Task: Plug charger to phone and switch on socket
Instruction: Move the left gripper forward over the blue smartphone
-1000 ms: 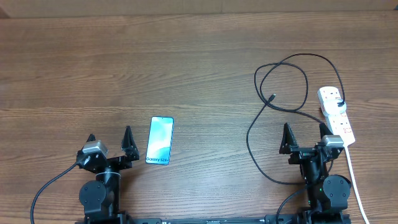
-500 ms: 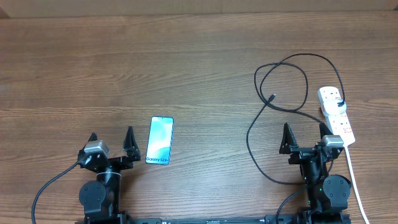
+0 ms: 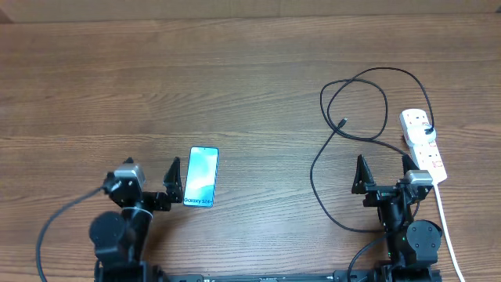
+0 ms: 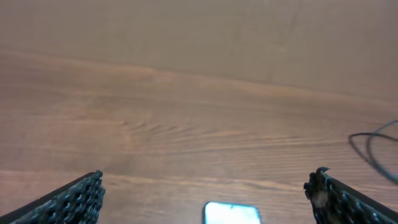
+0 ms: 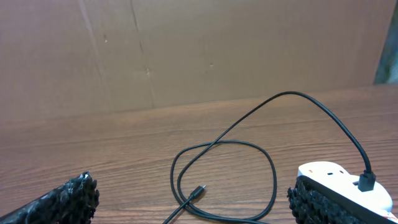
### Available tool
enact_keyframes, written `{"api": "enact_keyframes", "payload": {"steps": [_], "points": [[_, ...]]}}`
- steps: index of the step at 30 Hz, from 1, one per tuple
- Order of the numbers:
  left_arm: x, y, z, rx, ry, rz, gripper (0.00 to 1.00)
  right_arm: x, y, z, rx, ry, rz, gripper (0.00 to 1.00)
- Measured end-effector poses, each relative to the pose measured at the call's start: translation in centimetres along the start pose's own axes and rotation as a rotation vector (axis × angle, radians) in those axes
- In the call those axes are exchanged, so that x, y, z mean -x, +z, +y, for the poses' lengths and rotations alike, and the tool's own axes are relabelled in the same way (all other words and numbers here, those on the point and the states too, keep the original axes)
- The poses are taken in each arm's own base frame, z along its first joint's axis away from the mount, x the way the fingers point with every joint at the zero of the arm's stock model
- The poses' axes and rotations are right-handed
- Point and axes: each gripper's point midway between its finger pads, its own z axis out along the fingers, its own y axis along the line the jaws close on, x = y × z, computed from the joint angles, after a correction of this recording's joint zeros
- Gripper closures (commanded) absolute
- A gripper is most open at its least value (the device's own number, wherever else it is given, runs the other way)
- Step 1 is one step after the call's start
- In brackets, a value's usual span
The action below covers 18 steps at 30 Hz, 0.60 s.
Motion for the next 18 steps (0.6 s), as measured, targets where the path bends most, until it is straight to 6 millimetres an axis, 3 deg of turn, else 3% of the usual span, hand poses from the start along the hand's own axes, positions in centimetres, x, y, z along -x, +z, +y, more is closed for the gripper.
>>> {"api": "enact_keyframes", "payload": {"steps": [18], "points": [[7.9, 0.9, -3.7, -0.064, -0.116, 0.437, 0.0, 0.0, 0.0, 0.0, 0.0, 0.0, 0.0, 0.0]]}}
